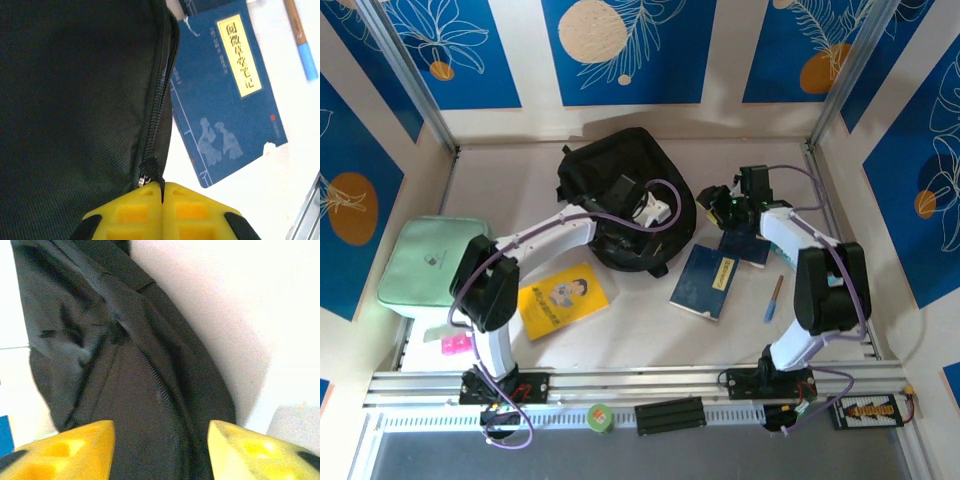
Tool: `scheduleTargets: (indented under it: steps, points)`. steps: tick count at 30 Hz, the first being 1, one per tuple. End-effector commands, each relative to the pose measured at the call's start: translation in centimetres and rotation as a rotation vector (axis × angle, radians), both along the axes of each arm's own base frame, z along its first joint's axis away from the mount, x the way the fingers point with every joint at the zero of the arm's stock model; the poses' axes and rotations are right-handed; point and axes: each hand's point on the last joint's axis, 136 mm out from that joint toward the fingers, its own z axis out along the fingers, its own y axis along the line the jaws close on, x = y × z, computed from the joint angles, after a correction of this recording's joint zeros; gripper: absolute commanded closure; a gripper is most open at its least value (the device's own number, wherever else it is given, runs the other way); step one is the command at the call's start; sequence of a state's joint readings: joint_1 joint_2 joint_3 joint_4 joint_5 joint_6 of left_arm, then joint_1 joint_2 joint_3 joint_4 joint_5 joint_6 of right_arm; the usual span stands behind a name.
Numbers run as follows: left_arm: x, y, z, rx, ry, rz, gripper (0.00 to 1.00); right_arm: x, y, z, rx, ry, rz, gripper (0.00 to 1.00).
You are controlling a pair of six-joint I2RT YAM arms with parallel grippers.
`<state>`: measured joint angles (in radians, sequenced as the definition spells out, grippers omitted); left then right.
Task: Pack the student bag
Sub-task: Unzip the student bag at the top-center of the table.
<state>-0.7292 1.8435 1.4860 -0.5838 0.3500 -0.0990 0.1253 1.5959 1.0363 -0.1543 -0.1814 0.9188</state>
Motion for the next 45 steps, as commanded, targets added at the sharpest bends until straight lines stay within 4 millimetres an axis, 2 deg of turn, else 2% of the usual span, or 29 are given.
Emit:
scheduleTargets:
  steps: [1,4,8,11,15,18,22,25,33,39,45]
  points:
    - [0.1,-1.1,0.9,-0.026,-0.002,-0.029,1.00,-3.4,0.4,-0.3,-0.003,0.068,0.023,0.36]
    - [0.0,-0.5,0.3,0.019,0.002,-0.042,1.00,-5.6,1.7,-1.3,0.053,0.148,0.013,0.33]
    - [-0.6,0.0,0.4,0.041,-0.003,-0.075,1.00,-7.2,4.2,-2.2,0.136,0.225,0.006,0.32]
    - [-0.8,0.4,0.4,0.060,-0.004,-0.085,1.00,-7.1,6.1,-2.5,0.162,0.233,0.027,0.30]
    - [-0.9,0.9,0.4,0.083,-0.008,-0.090,1.00,-6.0,7.9,-3.1,0.179,0.251,0.049,0.30]
    - [-0.9,1.3,0.5,0.105,-0.015,-0.087,1.00,-5.4,8.7,-4.0,0.166,0.272,0.041,0.40]
    - [-0.9,2.9,0.5,0.184,-0.038,-0.073,1.00,-5.7,8.0,-5.4,0.104,0.292,0.000,0.67]
    - [-0.9,5.0,0.3,0.281,-0.065,-0.062,1.00,-6.2,7.2,-6.5,0.073,0.310,-0.032,0.78]
    - [-0.7,10.2,-0.1,0.533,-0.132,-0.045,1.00,-6.9,6.0,-7.9,0.027,0.329,-0.080,0.83]
    - [-0.1,11.5,0.1,0.599,-0.168,-0.041,1.00,-7.3,5.4,-8.0,-0.003,0.319,-0.103,0.84]
    - [1.7,12.7,0.1,0.665,-0.218,0.016,1.00,-7.3,4.9,-7.9,-0.031,0.290,-0.098,0.86]
